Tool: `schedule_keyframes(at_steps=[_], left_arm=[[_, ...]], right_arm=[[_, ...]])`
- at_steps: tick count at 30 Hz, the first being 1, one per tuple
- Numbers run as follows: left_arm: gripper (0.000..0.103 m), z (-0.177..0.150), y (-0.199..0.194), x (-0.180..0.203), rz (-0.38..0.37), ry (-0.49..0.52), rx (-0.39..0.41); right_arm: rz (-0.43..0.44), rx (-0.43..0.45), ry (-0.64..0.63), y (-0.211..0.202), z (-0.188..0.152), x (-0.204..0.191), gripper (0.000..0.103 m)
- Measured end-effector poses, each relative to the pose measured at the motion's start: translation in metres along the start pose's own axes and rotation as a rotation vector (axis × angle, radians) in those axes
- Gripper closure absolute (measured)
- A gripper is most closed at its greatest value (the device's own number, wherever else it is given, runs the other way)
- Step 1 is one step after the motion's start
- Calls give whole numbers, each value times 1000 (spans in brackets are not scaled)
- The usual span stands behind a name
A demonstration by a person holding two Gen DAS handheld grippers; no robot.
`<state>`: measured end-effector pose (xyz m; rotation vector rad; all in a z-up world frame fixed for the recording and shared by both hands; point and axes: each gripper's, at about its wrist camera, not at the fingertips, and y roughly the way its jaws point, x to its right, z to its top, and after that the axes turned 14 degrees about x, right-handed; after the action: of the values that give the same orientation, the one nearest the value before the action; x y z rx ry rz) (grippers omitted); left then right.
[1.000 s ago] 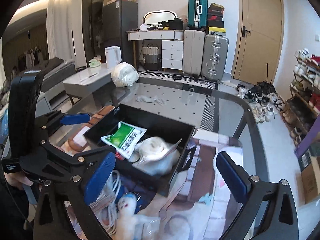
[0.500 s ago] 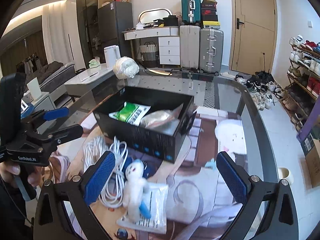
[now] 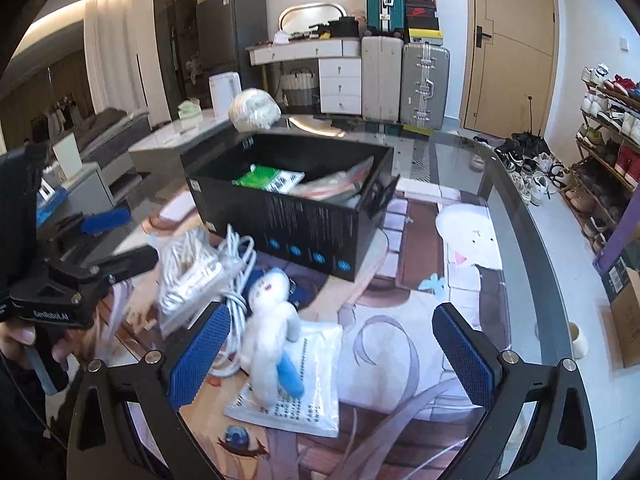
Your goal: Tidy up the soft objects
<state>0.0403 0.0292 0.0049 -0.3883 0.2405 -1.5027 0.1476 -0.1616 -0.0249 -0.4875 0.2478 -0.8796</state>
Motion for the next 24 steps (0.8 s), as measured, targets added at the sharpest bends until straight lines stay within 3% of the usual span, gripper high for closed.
schedule_keyframes(at_steps=[24], left_arm=[[0,-12,0,-10,-50,-60,16]], right_arm=[[16,-81,63,15,-20,4,1]])
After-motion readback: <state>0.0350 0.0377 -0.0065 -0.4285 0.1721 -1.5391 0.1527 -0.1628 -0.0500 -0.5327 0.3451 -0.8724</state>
